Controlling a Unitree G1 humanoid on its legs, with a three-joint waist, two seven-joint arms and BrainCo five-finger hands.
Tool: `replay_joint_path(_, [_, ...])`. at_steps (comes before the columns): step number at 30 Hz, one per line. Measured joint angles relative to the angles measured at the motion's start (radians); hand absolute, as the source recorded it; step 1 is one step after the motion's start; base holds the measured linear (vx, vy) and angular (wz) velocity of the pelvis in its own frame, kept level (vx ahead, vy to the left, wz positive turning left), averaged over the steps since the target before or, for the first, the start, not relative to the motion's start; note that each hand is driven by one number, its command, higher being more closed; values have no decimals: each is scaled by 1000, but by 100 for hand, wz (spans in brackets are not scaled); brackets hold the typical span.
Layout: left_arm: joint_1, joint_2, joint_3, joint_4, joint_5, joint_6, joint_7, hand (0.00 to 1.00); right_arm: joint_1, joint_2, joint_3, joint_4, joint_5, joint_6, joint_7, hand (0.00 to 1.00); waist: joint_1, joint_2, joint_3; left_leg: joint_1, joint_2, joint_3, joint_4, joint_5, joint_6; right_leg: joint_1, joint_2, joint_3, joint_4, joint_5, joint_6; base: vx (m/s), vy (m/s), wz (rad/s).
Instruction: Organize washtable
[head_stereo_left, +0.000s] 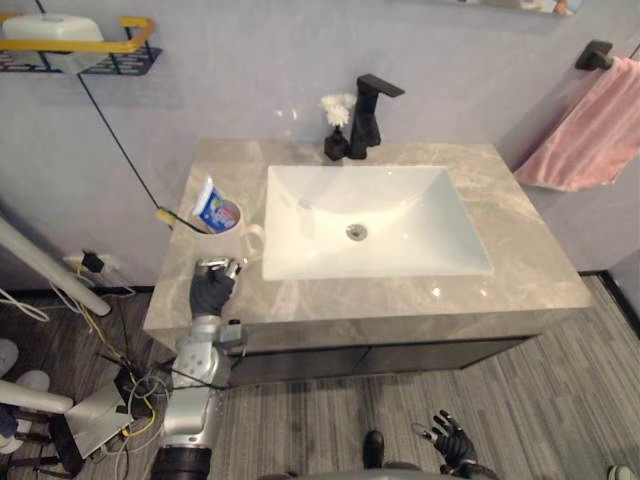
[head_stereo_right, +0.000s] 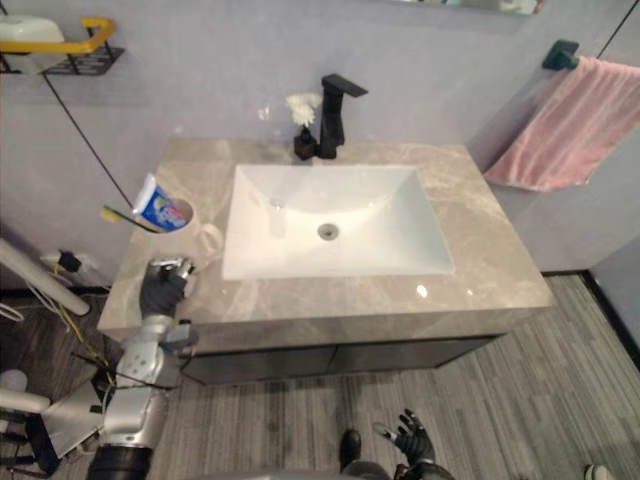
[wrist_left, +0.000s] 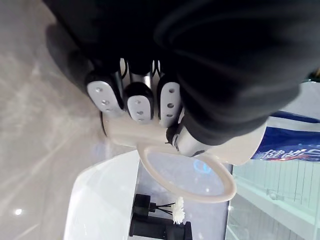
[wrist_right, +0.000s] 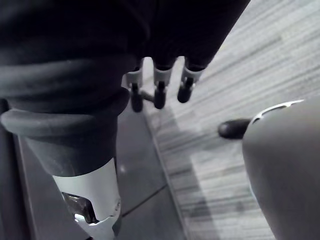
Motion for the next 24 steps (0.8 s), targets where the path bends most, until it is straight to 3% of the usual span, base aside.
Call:
replay_joint_path(11, [-26,54,60,36,19,7,2,100,-3,-1,-1,0,-6,0,1,0,-23,1,1,-1,1,26,-2,-1,-1,-14,5,28,0,6,0,-19,-13,-7])
replay_joint_path(24, [-107,87,110,105,28,18,25,100,-1,-3,-3,0,-6,1,2,0,-24,9,10,-1,5,36,-1,-6,-4,-19,11,39,0,6,-1,-3,-5,-2])
